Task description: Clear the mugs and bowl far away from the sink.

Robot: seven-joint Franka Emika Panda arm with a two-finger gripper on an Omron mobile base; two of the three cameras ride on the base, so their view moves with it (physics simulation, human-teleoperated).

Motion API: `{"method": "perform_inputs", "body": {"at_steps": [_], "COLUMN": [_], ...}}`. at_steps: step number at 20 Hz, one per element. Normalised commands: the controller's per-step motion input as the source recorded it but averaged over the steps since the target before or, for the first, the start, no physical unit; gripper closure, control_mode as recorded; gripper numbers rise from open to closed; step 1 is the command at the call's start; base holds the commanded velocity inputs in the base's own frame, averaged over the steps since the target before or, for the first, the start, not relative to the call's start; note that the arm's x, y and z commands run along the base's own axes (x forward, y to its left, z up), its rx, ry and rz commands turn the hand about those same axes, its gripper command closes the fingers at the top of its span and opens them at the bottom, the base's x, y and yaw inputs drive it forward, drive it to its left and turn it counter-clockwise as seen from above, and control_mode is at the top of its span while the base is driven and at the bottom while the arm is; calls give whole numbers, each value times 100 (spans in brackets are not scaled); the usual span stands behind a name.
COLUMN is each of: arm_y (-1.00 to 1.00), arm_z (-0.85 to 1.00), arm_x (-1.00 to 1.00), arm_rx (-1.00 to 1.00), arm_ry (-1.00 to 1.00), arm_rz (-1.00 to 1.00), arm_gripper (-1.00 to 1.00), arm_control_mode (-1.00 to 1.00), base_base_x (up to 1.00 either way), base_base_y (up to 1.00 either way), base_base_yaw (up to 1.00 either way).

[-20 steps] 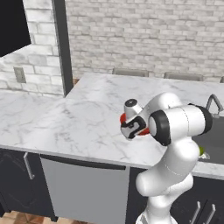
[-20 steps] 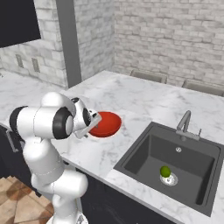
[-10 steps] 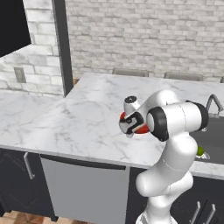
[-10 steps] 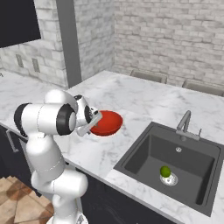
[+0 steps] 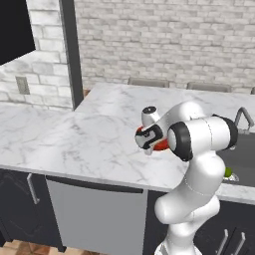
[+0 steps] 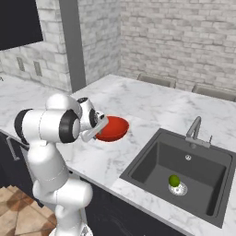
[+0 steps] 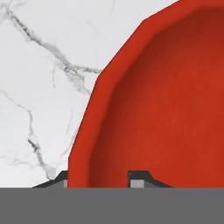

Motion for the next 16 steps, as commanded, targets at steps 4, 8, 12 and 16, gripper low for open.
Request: {"method": "perform_inputs", "body": {"at_steps": [4,8,12,16], "arm_y": [0,3,23,1], "arm_z": [91,98,90,84], "arm_x": [-23,-35,-22,-45], "arm_rx": [5,9,2,7], "arm_ry": [0,0,0,-1], "arm_rz": [0,0,0,0], "arm_gripper": [100,100,100,100], "arm_control_mode": [-100,-100,-100,-100], "base_base_x": [0,0,0,0], "base_base_y": [0,0,0,0], "base_base_yaw": [0,0,0,0]}}
